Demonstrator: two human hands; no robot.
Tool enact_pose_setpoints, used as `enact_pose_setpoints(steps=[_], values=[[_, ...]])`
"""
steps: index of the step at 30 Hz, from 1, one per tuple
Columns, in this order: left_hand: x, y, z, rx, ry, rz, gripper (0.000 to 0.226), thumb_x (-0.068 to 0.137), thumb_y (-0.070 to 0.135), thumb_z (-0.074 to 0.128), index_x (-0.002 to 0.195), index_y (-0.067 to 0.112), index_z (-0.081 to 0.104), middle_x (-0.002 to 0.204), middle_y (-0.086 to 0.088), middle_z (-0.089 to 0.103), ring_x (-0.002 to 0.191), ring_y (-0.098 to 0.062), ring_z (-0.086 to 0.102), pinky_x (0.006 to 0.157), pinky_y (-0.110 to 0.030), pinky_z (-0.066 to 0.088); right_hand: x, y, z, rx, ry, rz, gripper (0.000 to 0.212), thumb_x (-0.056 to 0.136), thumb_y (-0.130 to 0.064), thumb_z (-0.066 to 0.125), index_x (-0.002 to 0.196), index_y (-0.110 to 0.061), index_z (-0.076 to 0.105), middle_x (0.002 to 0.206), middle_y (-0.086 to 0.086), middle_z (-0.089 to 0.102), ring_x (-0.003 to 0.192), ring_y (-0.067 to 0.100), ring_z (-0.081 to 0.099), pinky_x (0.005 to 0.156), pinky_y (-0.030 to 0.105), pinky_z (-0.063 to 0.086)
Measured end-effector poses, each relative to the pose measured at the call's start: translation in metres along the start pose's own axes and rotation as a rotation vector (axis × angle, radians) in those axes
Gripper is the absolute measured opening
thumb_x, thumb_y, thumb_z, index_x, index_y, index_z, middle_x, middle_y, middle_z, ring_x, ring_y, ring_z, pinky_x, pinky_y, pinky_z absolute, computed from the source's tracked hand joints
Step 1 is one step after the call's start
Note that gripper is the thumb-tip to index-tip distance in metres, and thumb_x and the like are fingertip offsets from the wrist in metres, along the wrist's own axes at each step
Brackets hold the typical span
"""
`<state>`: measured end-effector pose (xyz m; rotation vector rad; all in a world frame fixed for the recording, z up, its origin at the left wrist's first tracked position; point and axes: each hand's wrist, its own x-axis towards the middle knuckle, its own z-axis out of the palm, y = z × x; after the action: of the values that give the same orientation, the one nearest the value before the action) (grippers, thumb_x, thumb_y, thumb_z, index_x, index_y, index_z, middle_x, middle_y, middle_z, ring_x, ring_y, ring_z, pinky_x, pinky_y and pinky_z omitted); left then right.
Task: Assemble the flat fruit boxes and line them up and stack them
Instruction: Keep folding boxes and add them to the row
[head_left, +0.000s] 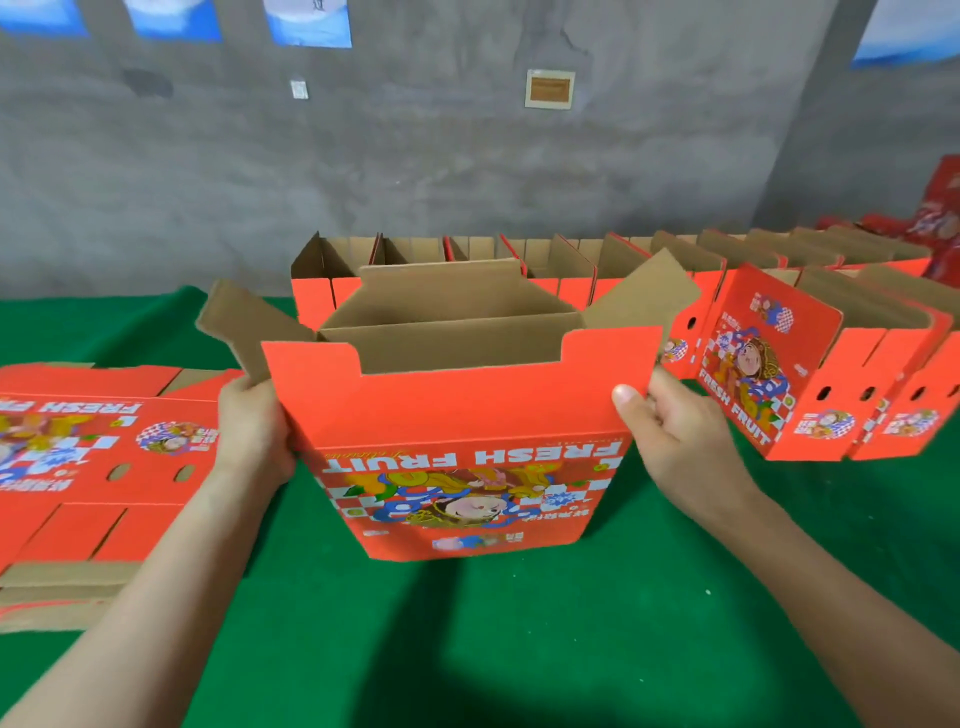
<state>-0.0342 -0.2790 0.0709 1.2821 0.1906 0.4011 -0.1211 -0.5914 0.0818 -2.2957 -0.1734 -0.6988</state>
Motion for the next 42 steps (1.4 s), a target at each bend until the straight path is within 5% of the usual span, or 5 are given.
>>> enact_pose_setpoints(steps=[12,24,31,37,42], values=[[-0.009,-0.013,0.017,0.082,0.184,-0.113,0.029,0.098,0.011,0.046,0.069,0.013,0.045,0.028,0.011,0.038,0.020,-0.002,0.034,0.027,-0.008,0.024,0.013,0.027,0.025,0.132,0.032,0.227,0.054,0.094,-0.027,0.057,0.048,0.000,0.044,0.084,0.025,0.060,0.074,0.039,0.058,0.071,0.047,0.046],[-0.018,-0.019,0.018,-0.053,0.233,-0.115,0.026,0.095,0.009,0.050,0.070,0.015,0.052,0.058,0.000,0.049,0.032,-0.002,0.046,0.037,-0.011,0.038,0.039,0.035,0.024,-0.004,-0.136,0.180,0.022,0.093,-0.021,0.058,0.106,-0.008,0.070,0.135,-0.003,0.052,0.115,0.015,0.052,0.089,0.021,0.034],[-0.027,-0.020,0.011,0.104,0.081,-0.070,0.027,0.086,-0.006,0.049,0.071,0.014,0.058,0.046,0.002,0.060,0.047,-0.019,0.061,0.049,-0.026,0.052,0.050,0.039,0.036,-0.173,-0.238,0.076,0.068,0.090,-0.018,0.063,0.147,-0.003,0.030,0.158,-0.002,0.020,0.144,0.011,0.020,0.109,0.015,0.012],[-0.027,-0.018,0.006,0.553,-0.105,0.213,0.077,0.069,-0.018,0.062,0.135,0.019,0.048,0.111,0.018,0.052,0.100,-0.006,0.053,0.084,-0.027,0.046,0.048,0.040,0.040,-0.197,-0.247,0.038,0.078,0.087,-0.016,0.067,0.150,-0.009,0.022,0.160,-0.008,0.011,0.145,0.008,0.014,0.105,0.011,0.008],[-0.022,-0.023,0.007,0.680,-0.017,0.388,0.074,0.073,-0.015,0.057,0.140,0.011,0.041,0.139,-0.002,0.045,0.125,-0.018,0.043,0.105,-0.032,0.036,0.045,0.041,0.038,-0.233,-0.239,0.018,0.080,0.087,-0.015,0.065,0.152,-0.011,0.017,0.160,-0.010,0.004,0.146,0.007,0.006,0.106,0.011,0.006]])
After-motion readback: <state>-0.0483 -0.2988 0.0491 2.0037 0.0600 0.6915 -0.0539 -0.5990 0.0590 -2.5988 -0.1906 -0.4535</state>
